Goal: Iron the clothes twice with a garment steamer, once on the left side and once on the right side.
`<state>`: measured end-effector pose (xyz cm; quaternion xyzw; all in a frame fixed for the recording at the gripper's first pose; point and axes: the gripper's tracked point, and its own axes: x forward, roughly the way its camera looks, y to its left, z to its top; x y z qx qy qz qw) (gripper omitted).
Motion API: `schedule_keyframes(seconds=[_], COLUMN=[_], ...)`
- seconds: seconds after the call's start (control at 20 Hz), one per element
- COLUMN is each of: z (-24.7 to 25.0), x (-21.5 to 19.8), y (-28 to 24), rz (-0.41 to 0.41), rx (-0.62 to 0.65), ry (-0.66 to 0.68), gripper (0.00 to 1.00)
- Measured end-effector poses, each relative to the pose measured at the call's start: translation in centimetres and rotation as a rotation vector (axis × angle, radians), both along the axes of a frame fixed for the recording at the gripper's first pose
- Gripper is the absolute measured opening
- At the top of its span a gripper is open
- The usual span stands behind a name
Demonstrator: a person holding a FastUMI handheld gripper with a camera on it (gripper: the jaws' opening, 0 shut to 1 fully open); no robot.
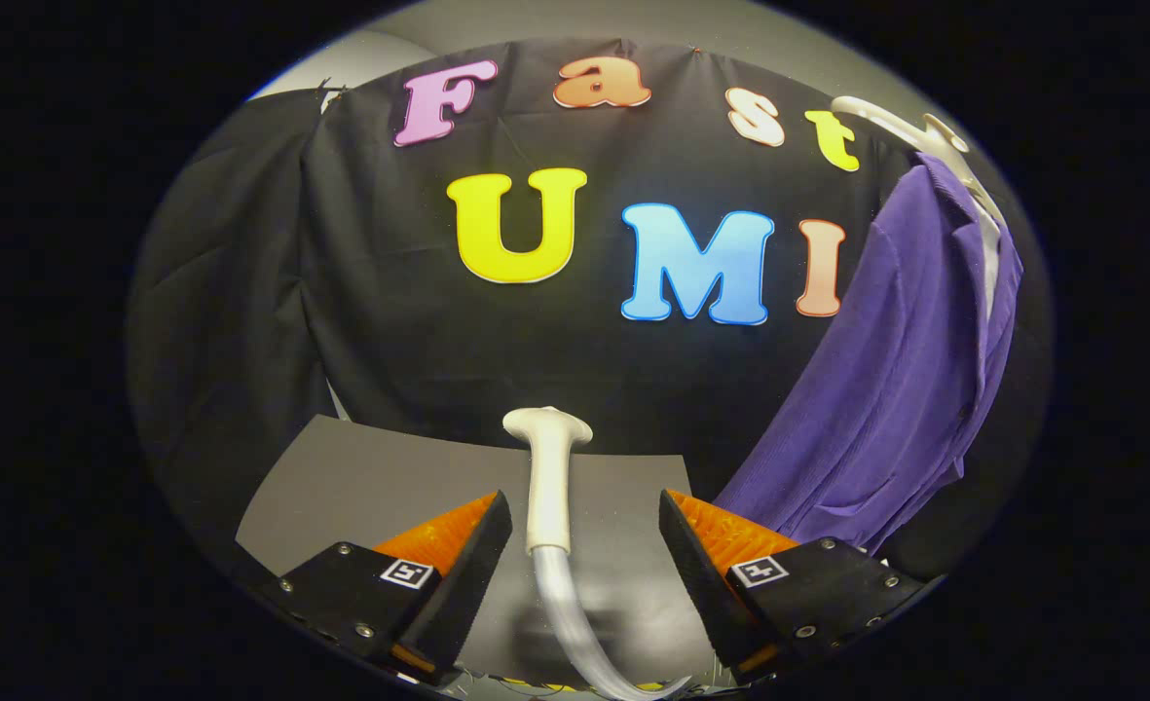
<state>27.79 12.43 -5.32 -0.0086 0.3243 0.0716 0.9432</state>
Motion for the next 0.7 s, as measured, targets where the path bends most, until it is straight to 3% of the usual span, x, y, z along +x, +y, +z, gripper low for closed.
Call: schedule_keyframes(seconds=[0.3, 0.7], z=[-4.6, -10.5], x=[5.8, 7.3], y=[4.9, 5.9], rz=[-0.035, -0.061], rx=[0.131, 0.111], ry=[0.187, 0.360], gripper=[0.95, 0.93])
